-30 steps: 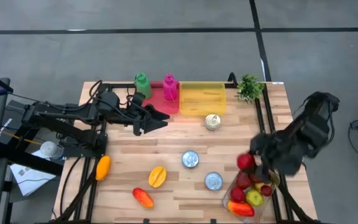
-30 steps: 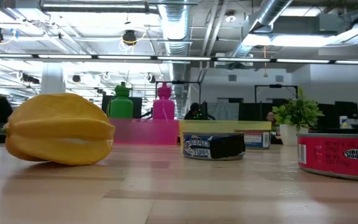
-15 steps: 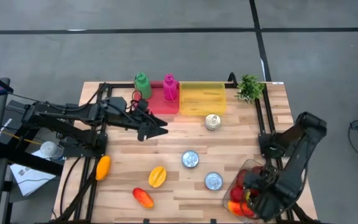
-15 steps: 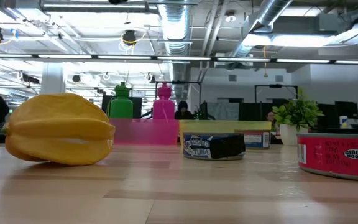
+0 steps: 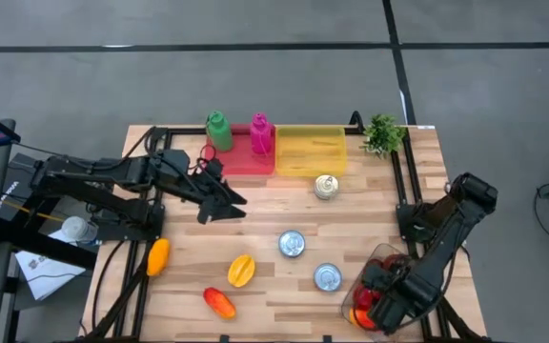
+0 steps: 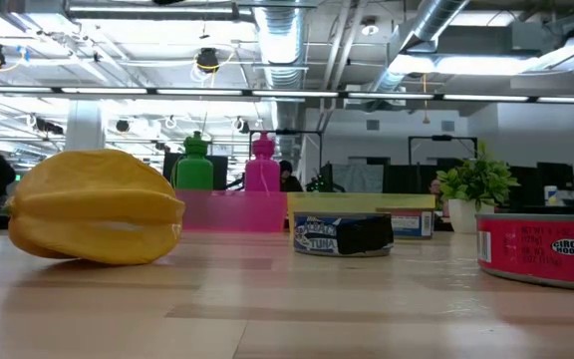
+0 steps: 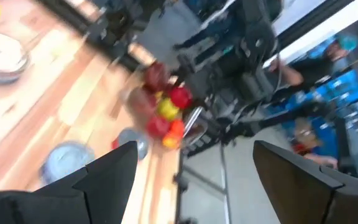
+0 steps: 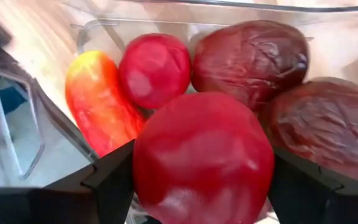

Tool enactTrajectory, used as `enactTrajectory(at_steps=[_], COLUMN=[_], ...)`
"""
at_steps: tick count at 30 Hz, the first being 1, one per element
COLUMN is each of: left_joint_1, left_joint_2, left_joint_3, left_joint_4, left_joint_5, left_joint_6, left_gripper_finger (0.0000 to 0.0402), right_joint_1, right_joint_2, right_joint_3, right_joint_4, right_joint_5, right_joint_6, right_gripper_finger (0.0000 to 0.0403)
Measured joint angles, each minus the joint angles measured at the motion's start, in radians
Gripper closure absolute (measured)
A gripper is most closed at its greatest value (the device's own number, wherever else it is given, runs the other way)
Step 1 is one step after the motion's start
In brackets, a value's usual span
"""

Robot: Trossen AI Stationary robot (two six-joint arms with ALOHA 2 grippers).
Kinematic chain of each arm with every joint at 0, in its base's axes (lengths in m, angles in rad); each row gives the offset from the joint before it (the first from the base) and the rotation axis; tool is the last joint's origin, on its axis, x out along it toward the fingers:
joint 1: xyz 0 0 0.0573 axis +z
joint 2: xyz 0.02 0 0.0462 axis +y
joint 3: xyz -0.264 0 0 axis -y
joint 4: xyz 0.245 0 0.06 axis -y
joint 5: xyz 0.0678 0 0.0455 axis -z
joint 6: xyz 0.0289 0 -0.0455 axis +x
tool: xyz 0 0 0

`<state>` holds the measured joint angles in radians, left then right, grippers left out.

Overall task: Pick & Place Food Item
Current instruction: Put the apple into the transparent bin, then put the left mango into the transparent bin

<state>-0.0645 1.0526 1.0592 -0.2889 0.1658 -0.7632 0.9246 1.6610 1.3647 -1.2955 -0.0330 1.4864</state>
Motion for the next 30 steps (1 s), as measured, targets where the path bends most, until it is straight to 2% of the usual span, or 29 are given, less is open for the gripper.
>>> enactTrajectory(at_steps=[5,8,11,15,19,23,25,28,30], left_joint_1=[-0.022,-0.068,-0.138,-0.222,-0.247,-0.250,-0.257,-0.314,-0.366], left_joint_2=[-0.055,-0.073,-0.075,-0.046,0.014,0.076,0.099,0.111,0.113], left_joint_3=[0.001,0.000,0.000,0.000,0.000,0.000,0.000,0.000,0.000], left_joint_4=[-0.184,-0.313,-0.451,-0.655,-0.800,-0.868,-0.909,-0.993,-1.048], left_joint_5=[-0.001,0.000,-0.004,-0.099,-0.185,-0.171,-0.133,-0.096,-0.121], left_joint_6=[0.046,0.057,0.132,0.199,0.107,0.017,-0.041,-0.164,-0.285], left_gripper_finger=[0.0092,0.0093,0.0093,0.0093,0.0093,0.0094,0.0094,0.0094,0.0094], right_joint_1=[-0.005,-0.004,-0.004,-0.018,-0.032,-0.031,-0.031,-0.022,-0.023], right_joint_2=[-0.005,-0.005,-0.005,-0.005,-0.005,-0.005,-0.005,-0.005,-0.005], right_joint_3=[-0.035,-0.036,-0.036,-0.036,-0.036,-0.036,-0.036,-0.036,-0.036], right_joint_4=[-0.001,0.012,0.020,0.014,0.003,-0.013,-0.013,-0.007,-0.007], right_joint_5=[-0.048,-0.055,-0.052,-0.048,-0.046,-0.045,-0.045,-0.043,-0.023], right_joint_6=[0.027,0.032,0.011,0.000,-0.001,-0.002,-0.002,-0.004,-0.004], right_gripper_finger=[0.0103,0.0091,0.0076,0.0058,0.0044,0.0033,0.0029,0.0028,0.0027])
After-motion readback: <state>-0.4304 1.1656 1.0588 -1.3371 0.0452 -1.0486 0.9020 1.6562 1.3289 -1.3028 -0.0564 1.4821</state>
